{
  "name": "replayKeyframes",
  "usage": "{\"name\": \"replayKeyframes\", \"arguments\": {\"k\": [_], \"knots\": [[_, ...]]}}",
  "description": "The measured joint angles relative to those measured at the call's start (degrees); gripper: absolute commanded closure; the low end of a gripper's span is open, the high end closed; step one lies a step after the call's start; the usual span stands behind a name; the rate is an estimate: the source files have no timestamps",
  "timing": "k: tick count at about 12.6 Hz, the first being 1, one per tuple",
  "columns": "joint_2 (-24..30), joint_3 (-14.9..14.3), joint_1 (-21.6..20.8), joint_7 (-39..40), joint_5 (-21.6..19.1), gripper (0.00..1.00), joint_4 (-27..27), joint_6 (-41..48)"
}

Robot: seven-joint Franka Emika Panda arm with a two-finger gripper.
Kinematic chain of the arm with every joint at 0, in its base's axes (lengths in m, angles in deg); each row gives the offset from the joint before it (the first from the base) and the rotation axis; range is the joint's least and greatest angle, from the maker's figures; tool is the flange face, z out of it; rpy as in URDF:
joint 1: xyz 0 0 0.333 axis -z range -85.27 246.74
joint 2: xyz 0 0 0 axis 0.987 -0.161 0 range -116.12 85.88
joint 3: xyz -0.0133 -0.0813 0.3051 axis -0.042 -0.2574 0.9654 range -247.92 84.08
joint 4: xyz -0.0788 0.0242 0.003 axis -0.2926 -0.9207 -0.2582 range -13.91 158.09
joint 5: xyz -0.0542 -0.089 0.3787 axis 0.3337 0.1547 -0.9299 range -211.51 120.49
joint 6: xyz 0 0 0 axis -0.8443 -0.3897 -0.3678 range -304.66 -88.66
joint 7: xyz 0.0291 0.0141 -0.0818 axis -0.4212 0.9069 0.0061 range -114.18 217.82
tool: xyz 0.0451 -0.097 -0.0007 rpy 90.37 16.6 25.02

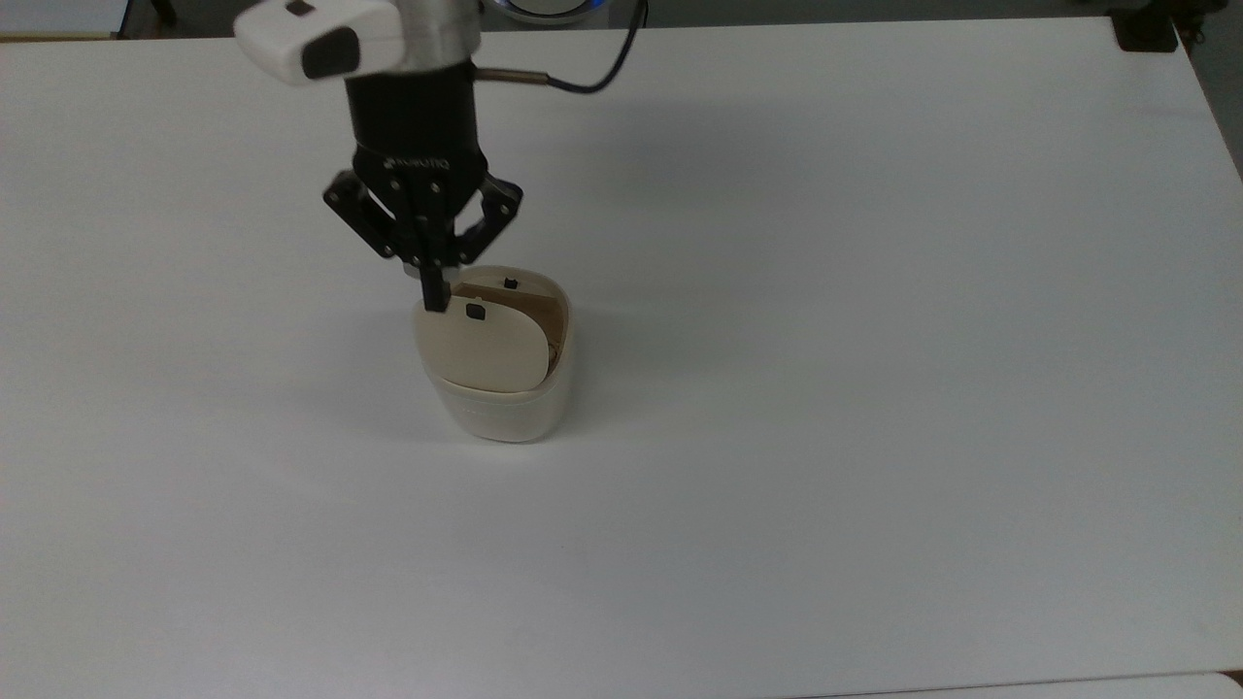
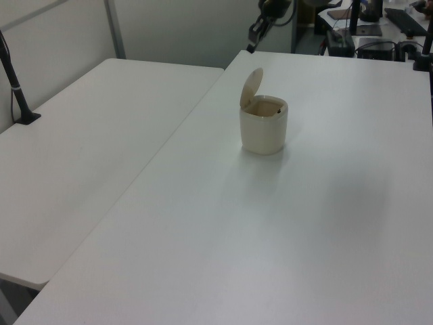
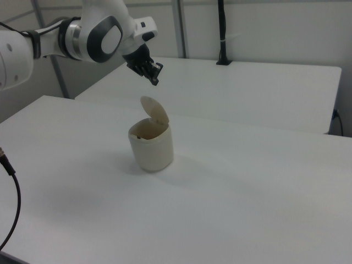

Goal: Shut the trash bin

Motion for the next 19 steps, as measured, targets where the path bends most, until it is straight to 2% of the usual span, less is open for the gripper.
{"name": "replayKeyframes", "arguments": {"k": [2,4,7,10,15,19], "knots": [[-3.26,0.01,-0.88,-0.18,0.00,1.00,-1.58,-0.92],[-4.24,0.00,-0.90,-0.18,0.00,1.00,-2.06,-0.61],[-4.18,0.00,-0.93,1.03,0.01,1.00,-2.62,10.05],[-4.03,0.00,-0.94,2.16,0.01,1.00,-2.33,16.37],[-4.91,0.04,-2.31,2.59,0.73,1.00,3.56,16.91],[-4.90,0.03,-2.38,2.90,0.94,1.00,3.92,16.09]]}}
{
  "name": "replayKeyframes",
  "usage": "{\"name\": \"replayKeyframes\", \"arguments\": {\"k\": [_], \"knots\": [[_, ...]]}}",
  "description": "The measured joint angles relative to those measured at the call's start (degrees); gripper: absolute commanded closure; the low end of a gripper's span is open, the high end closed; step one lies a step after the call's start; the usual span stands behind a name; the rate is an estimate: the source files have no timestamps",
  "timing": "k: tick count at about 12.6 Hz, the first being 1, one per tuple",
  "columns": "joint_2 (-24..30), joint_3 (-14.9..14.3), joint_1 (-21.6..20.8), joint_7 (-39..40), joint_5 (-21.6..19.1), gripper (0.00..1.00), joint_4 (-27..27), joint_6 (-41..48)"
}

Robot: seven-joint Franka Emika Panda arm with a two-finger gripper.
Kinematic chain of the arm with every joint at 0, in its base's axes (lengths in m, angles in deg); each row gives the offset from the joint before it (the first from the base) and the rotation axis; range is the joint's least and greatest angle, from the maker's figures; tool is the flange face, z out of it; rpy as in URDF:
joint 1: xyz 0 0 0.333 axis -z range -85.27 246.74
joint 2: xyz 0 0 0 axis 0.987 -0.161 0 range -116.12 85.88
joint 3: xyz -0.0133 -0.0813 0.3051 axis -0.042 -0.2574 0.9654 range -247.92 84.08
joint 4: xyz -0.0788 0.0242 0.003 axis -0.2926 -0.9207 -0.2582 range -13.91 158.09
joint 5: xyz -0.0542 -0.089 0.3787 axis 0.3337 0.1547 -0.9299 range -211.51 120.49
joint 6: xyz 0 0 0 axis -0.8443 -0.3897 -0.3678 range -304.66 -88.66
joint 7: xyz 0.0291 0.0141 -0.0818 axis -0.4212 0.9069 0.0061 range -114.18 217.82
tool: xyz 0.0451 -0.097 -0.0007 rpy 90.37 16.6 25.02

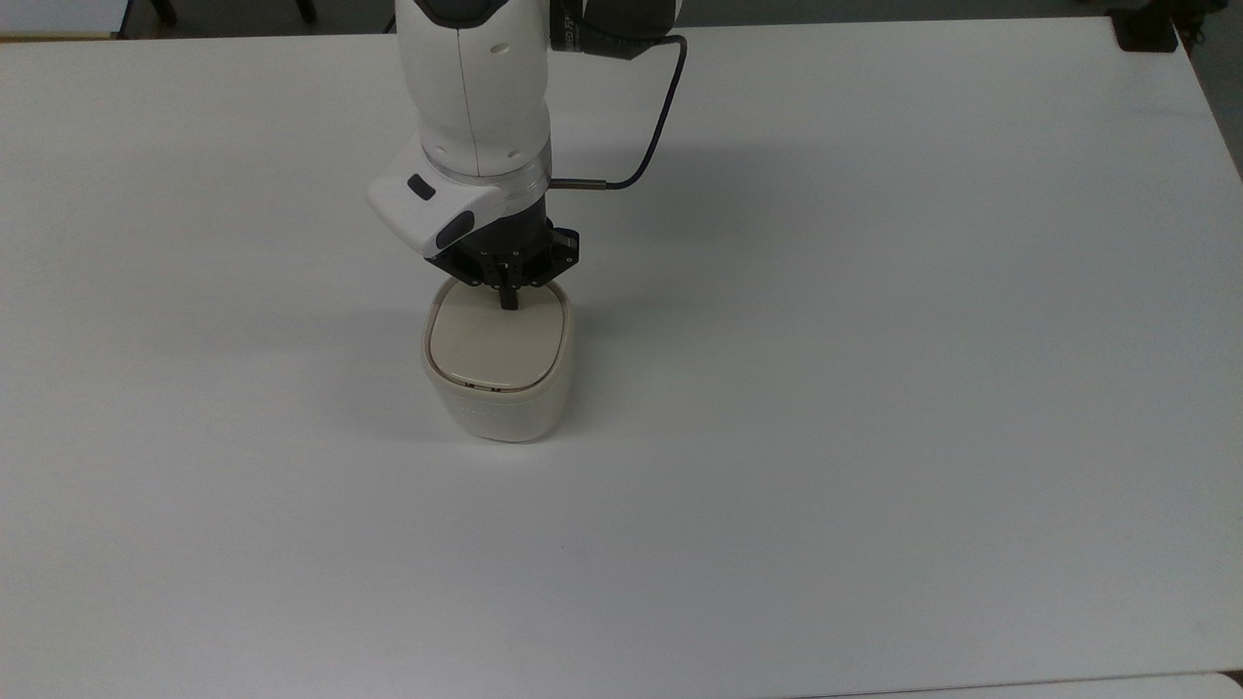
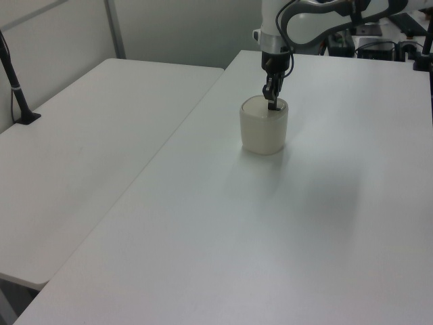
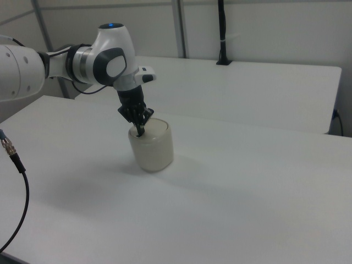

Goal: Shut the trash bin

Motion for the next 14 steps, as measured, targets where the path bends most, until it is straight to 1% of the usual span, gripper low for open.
{"name": "replayKeyframes", "arguments": {"k": [2,3,4,5,6,7,8,10,14], "knots": [[0.22,-0.01,0.00,0.01,0.00,0.99,-0.02,0.00],[0.79,-0.01,-0.01,0.01,0.00,0.89,0.01,0.35],[2.07,-0.02,-0.01,0.01,0.00,0.73,-0.03,2.91],[3.33,-0.07,0.02,0.00,0.00,0.48,-0.08,5.56],[5.05,-0.15,0.10,0.00,0.03,0.06,-0.10,8.88],[7.97,-0.27,0.28,0.00,0.25,0.00,-0.02,13.30],[10.90,-0.27,0.59,0.00,1.74,0.00,0.31,16.74],[14.85,-0.26,1.09,-0.03,4.60,0.00,1.70,20.02],[18.15,-0.23,2.87,-0.02,5.26,0.00,2.89,22.01]]}}
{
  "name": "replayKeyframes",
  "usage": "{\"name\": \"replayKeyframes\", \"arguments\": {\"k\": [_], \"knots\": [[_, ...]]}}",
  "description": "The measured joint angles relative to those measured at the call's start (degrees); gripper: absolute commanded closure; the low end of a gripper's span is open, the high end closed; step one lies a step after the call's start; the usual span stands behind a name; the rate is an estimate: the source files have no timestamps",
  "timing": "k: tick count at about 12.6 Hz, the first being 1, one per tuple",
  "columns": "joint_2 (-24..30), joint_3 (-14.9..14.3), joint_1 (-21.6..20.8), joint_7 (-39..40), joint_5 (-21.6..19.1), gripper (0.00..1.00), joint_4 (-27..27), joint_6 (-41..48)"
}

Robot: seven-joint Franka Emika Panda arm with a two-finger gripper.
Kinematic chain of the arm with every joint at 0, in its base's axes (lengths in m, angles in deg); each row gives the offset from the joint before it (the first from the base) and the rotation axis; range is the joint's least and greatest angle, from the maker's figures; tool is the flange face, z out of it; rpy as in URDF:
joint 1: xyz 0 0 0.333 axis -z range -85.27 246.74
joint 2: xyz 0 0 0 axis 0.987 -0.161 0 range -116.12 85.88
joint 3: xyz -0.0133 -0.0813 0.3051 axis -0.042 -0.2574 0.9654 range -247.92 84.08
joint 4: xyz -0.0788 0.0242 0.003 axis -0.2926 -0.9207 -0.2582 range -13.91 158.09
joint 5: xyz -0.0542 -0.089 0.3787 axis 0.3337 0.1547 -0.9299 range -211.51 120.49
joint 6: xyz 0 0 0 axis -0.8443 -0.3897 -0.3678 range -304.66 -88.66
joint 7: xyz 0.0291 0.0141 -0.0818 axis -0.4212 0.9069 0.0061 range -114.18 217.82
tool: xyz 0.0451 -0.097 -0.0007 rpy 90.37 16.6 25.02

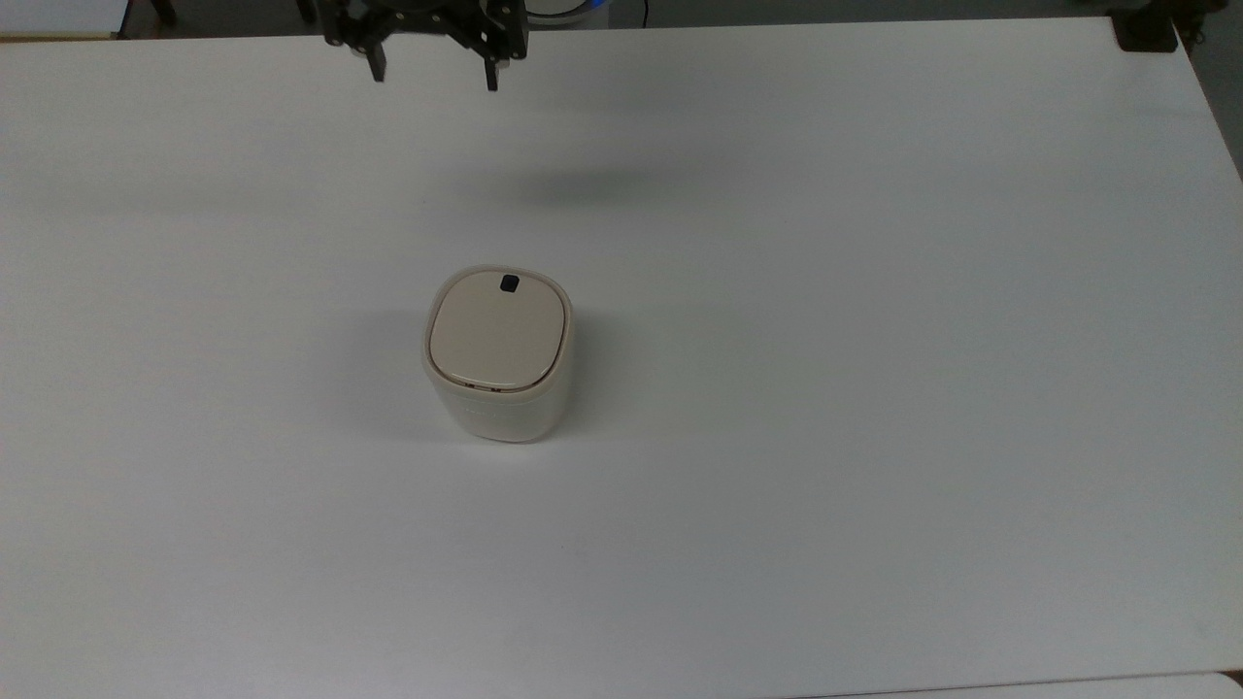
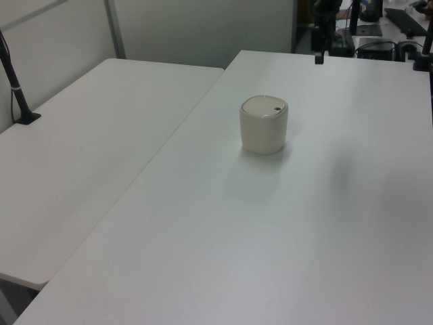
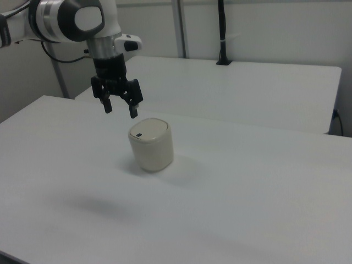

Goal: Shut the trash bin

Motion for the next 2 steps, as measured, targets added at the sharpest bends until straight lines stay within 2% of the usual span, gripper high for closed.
{"name": "replayKeyframes", "arguments": {"k": [2], "knots": [[0.40,0.00,0.39,0.00,0.00,0.00,0.08,0.02]]}}
